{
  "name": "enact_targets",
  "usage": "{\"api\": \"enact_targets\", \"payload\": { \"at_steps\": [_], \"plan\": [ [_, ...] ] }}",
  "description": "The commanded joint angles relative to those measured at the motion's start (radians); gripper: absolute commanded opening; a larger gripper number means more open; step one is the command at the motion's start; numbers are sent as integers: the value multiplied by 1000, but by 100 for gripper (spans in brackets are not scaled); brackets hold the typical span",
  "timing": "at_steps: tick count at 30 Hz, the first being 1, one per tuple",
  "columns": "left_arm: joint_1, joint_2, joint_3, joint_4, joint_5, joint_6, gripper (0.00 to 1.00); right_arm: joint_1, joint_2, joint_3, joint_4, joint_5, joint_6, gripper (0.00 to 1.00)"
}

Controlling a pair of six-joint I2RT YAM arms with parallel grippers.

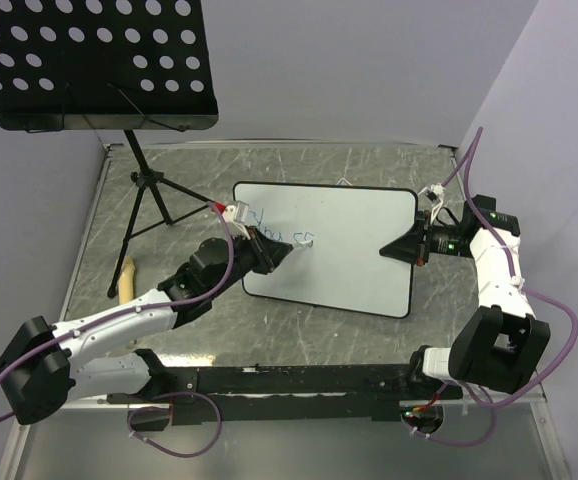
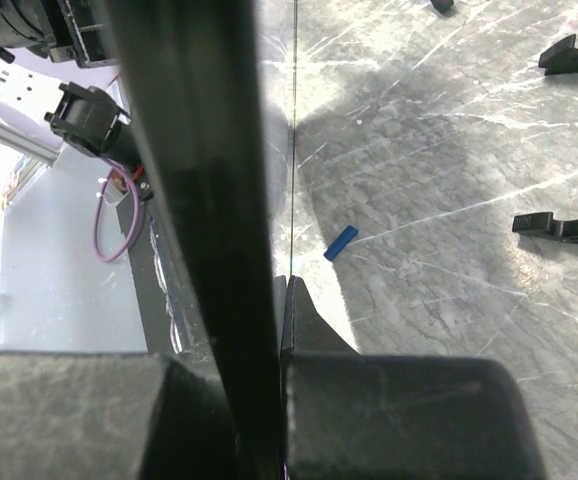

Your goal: Write a sentence on the whiteboard

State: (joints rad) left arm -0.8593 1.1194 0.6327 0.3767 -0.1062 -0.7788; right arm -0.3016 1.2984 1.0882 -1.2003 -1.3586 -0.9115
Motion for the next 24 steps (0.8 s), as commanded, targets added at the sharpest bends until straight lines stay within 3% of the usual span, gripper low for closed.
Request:
{"api": "enact_targets", "payload": {
  "at_steps": [1, 24],
  "plan": [
    [11, 10, 47, 39, -29, 16, 1, 2, -13, 58, -22, -251, -52, 0],
    [20, 5, 39, 4, -10, 12, 1, 2, -10, 59, -35, -252, -63, 0]
  ]
}}
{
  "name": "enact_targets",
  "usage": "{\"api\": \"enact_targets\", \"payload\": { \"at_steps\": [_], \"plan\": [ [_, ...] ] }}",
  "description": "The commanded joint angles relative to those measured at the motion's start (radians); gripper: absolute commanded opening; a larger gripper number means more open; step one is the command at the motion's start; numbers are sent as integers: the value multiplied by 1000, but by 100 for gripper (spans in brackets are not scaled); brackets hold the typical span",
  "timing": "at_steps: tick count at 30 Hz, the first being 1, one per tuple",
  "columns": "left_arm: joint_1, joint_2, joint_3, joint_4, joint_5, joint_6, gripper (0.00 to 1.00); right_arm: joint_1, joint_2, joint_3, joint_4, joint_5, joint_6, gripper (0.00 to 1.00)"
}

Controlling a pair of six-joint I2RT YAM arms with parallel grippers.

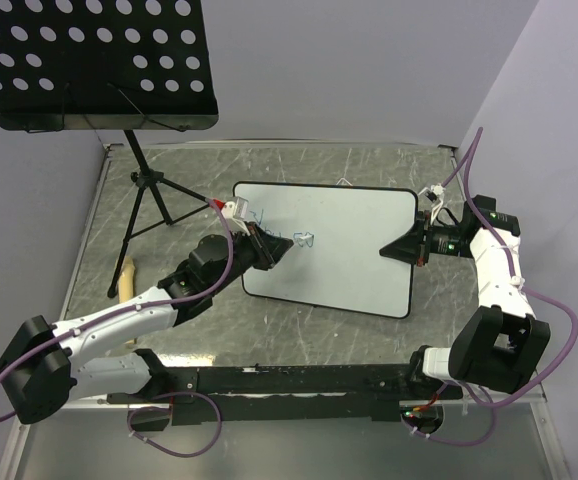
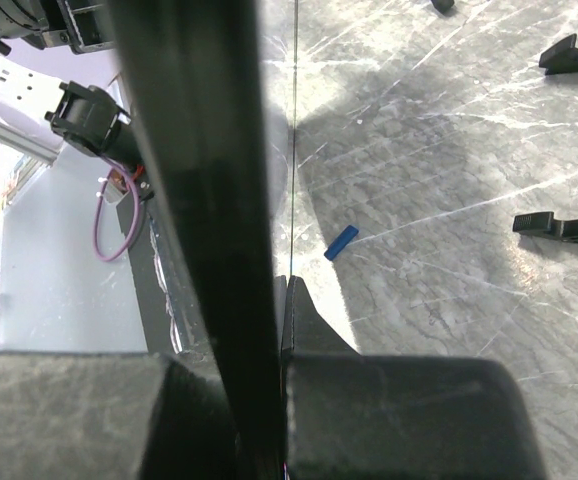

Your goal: Write a sentence on the whiteboard

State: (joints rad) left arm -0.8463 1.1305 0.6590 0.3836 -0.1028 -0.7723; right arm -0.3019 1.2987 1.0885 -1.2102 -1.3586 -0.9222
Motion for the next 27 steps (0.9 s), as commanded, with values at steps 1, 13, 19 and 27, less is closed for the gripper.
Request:
{"api": "enact_targets", "payload": {
  "at_steps": [1, 13, 19, 27],
  "plan": [
    [9, -9, 10, -8, -8, 2, 1, 3, -12, 59, -25, -252, -52, 0],
    [9, -8, -38, -17, 43, -22, 1, 1, -10, 57, -17, -252, -44, 0],
    [9, 5, -27, -25, 64, -22, 1, 1, -12, 59, -20, -252, -47, 0],
    [9, -1, -32, 3, 88, -31, 1, 1, -9, 60, -31, -252, -60, 0]
  ]
}}
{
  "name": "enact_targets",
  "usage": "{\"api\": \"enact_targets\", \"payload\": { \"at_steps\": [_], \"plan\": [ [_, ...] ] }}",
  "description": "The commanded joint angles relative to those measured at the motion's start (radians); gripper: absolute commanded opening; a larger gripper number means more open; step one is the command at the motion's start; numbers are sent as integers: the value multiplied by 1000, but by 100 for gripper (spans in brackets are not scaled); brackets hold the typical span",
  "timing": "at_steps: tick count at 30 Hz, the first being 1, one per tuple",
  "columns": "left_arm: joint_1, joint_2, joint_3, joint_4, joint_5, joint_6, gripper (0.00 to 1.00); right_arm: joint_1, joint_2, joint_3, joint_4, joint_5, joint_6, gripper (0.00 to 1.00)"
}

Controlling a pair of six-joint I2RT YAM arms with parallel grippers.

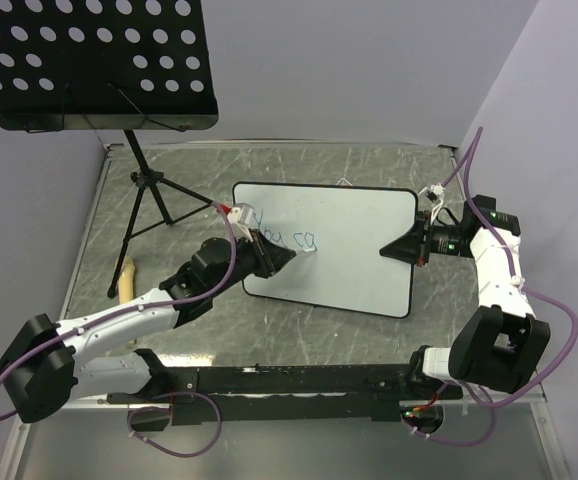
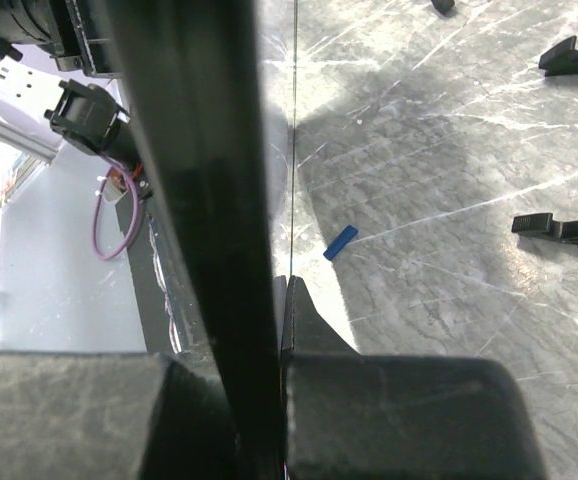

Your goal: Write a sentence on the whiteboard

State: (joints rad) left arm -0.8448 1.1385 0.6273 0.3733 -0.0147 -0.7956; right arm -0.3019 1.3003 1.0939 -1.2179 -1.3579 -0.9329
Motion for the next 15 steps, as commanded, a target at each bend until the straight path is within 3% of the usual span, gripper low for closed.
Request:
{"api": "enact_targets", "payload": {
  "at_steps": [1, 8, 15],
  "plan": [
    [6, -23, -6, 22, -13, -11, 1, 1, -10, 55, -23, -253, -49, 0],
    [7, -135, 24, 10, -44, 9, 1, 1, -4, 60, -37, -253, -60, 0],
    [7, -76, 52, 35, -30, 13, 1, 1, -9, 58, -26, -251, -52, 0]
  ]
}}
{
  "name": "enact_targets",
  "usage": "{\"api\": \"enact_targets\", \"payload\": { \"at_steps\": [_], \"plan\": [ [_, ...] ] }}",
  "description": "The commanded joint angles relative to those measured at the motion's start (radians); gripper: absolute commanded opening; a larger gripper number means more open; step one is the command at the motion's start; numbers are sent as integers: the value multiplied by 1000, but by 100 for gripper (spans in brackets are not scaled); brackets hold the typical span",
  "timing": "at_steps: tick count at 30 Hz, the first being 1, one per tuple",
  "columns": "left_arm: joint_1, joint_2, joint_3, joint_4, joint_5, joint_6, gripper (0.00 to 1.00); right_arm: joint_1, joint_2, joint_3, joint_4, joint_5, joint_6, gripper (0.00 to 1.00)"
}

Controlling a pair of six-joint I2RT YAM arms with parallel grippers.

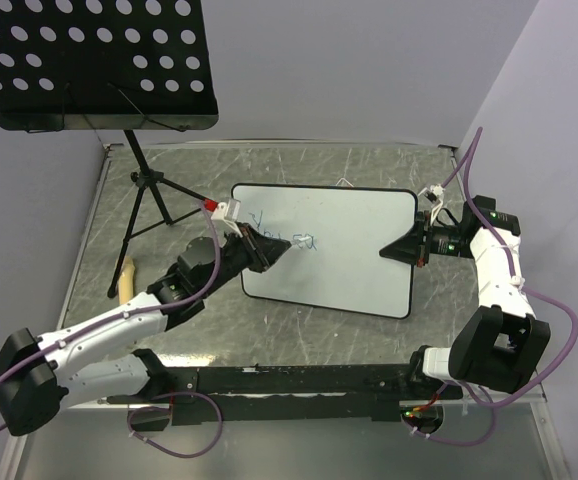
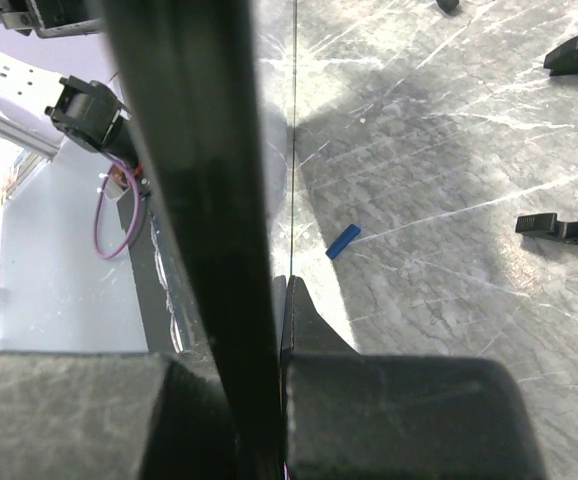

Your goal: Write a sentence on the whiteboard

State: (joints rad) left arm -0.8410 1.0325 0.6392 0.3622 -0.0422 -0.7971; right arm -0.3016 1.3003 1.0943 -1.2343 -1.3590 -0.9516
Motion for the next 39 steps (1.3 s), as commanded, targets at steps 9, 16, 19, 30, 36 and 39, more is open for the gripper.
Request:
{"api": "enact_targets", "payload": {
  "at_steps": [9, 16, 19, 30, 36, 39],
  "plan": [
    [3, 96, 63, 67, -7, 16, 1, 1, -3, 64, -31, -252, -55, 0],
    [5, 124, 68, 83, -10, 15, 1, 1, 2, 65, -39, -250, -65, 0],
    [5, 126, 71, 61, -18, 18, 1, 2, 4, 65, -44, -250, -68, 0],
    [5, 101, 13, 14, 14, 3, 1, 1, 4, 67, -44, -252, -67, 0],
    [5, 95, -10, 11, 33, -7, 1, 1, 1, 61, -30, -252, -53, 0],
    [3, 93, -16, 14, 33, -8, 1, 1, 1, 61, -30, -252, -55, 0]
  ]
}}
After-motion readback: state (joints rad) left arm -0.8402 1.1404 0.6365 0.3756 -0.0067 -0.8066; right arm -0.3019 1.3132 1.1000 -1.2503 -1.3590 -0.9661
